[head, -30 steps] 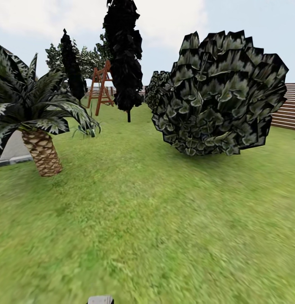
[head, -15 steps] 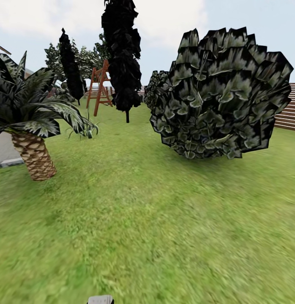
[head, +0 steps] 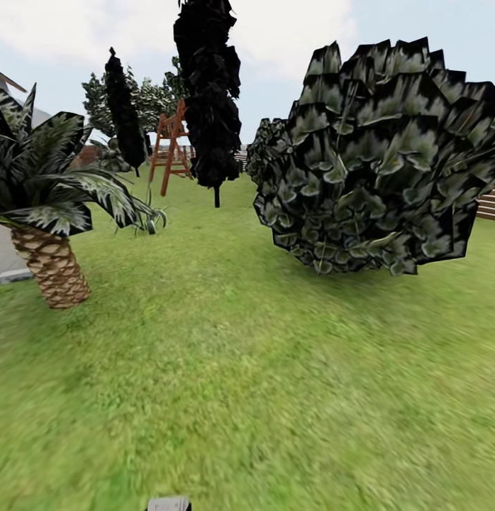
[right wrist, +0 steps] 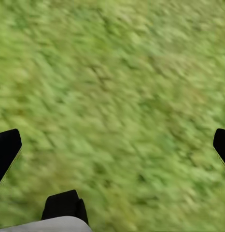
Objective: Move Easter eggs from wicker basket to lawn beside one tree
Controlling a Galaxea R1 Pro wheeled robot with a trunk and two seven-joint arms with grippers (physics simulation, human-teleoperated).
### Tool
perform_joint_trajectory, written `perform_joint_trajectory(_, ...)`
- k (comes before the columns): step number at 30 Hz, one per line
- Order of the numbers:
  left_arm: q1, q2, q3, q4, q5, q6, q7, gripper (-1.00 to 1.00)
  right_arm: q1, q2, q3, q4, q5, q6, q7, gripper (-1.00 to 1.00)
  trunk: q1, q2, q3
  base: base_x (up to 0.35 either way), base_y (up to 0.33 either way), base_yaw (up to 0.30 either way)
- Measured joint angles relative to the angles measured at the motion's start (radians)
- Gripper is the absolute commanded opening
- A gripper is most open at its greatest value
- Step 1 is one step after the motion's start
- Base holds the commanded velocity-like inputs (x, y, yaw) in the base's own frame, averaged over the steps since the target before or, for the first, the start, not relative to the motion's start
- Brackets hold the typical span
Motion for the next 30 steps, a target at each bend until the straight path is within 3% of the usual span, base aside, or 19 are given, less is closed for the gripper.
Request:
perform_joint_trajectory(14,0.000,0.000,0.000,0.000,0.000,0.000,0.000,1.00,0.000,0.001,0.000,0.000,0.000,0.000,0.000,1.00,0.000,0.000,0.000,0.294,-0.127,0.007)
perform_joint_trajectory(30,0.000,0.000,0.000,0.000,0.000,0.000,0.000,1.00,0.000,0.000,0.000,0.000,0.000,0.000,0.000,1.00,0.000,0.000,0.000,0.315,-0.007,0.000)
